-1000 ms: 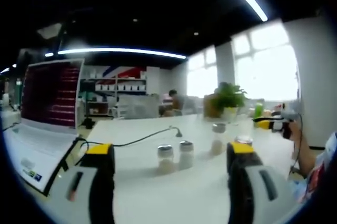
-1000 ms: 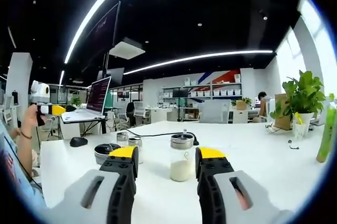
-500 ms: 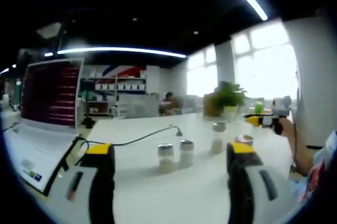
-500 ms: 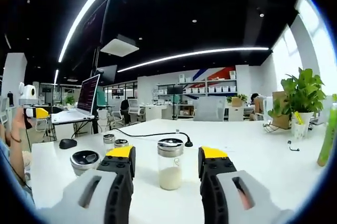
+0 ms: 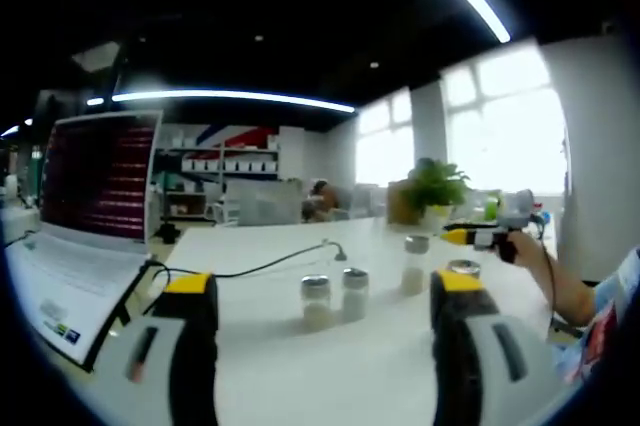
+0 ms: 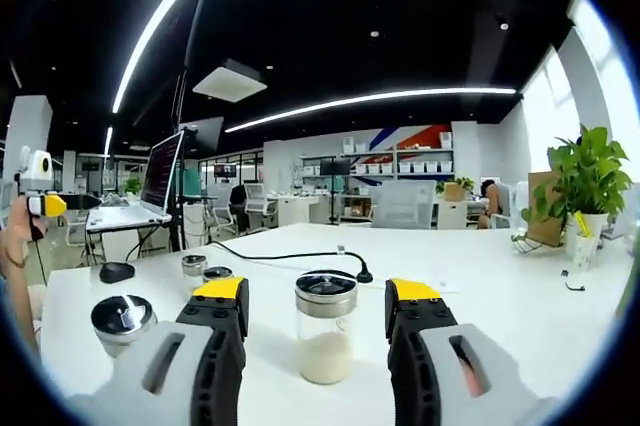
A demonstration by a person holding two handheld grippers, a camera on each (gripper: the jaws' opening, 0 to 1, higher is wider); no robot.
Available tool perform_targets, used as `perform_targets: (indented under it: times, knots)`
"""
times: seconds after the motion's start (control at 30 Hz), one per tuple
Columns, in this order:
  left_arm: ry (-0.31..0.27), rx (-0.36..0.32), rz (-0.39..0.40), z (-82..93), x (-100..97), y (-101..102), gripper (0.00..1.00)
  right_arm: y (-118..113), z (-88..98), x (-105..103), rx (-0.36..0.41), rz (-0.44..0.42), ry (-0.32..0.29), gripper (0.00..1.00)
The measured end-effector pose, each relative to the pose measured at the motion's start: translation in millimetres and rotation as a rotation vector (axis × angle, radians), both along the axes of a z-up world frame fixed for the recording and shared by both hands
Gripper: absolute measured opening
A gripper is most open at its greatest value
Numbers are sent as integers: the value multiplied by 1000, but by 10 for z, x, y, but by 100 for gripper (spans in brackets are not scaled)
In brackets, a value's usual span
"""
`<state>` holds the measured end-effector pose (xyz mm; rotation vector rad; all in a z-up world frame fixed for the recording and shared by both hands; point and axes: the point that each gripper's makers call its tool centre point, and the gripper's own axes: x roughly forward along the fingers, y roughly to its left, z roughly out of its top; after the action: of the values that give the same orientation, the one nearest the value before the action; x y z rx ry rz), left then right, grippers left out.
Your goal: Rotate the seasoning bottle until the label or dispensing opening points toward the visible target arrow and the bottle remains upright within the marked orientation range
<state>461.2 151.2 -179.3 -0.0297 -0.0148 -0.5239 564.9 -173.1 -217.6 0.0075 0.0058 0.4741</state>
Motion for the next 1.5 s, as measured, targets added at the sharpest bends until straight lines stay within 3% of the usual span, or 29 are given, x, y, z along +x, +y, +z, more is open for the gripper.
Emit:
perform_targets:
  times: [0.17,0.47,0.6,0.87,1.07,1.5]
  knots:
    - [6,-2,4,-21,22,26,93,-32,35,110,4,-31,-34,57]
    - [5,-2,4,-22,22,25,93,-81,-116,302,-14,-55,-6,57]
    - [3,-3,3,-19,11,23,93,-40,-192,318,15,-25,3,57]
    - [7,0,8,-26,4,35,93,38,-274,391,-42,-6,-9,57]
    - [6,2,8,-25,-7,34,93,120,-213,462,-24,18,-53,57]
    - [2,1,9,-14,-11,44,93,294,-286,601,-42,33,-52,58]
